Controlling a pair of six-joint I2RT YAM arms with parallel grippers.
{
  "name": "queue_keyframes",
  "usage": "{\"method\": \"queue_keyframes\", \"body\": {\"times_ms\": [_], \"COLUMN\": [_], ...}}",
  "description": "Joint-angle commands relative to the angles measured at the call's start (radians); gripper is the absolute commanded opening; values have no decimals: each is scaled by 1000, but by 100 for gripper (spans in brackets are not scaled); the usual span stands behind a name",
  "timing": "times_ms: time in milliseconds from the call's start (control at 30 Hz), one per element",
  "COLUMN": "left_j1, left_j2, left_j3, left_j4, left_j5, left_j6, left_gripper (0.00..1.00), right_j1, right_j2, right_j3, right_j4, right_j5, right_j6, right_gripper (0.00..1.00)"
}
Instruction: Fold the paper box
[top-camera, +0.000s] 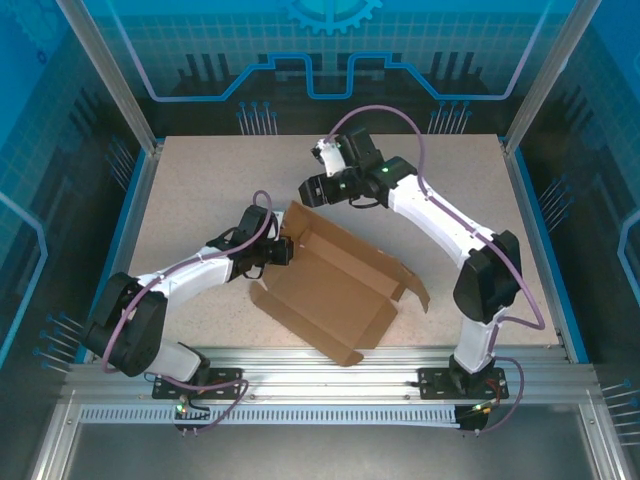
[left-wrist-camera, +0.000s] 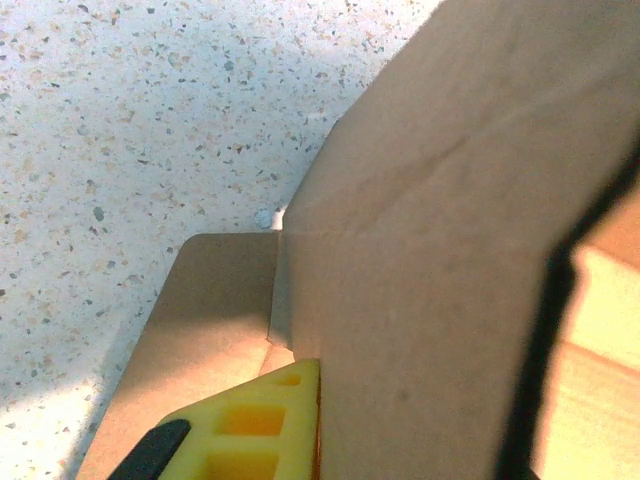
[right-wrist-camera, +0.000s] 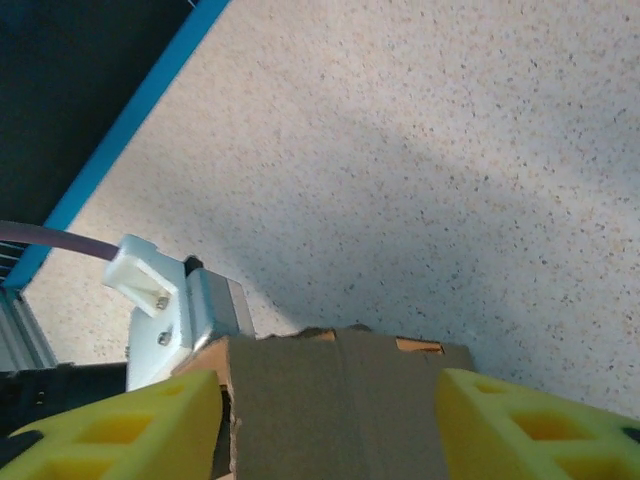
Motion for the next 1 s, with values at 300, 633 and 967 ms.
{"method": "queue_keyframes", "body": {"times_ms": [300,633,967], "left_j1": [-16,-18,-18], "left_j2": [5,14,58], "left_j3": [51,66,114], "left_j4": [-65,-85,-134], "left_j5": [16,-4,-72], "left_j6": [25,9,-59], "left_gripper": [11,8,6], "right_j1": [-39,-38,-38], "right_j2": [-22,-15,-41], "right_j3": [-63,-127,-156], "right_j4": [115,185,180], "right_j5": [-137,-208,-178], "right_j6": [53,77,70], "right_gripper": [28,23,25]}}
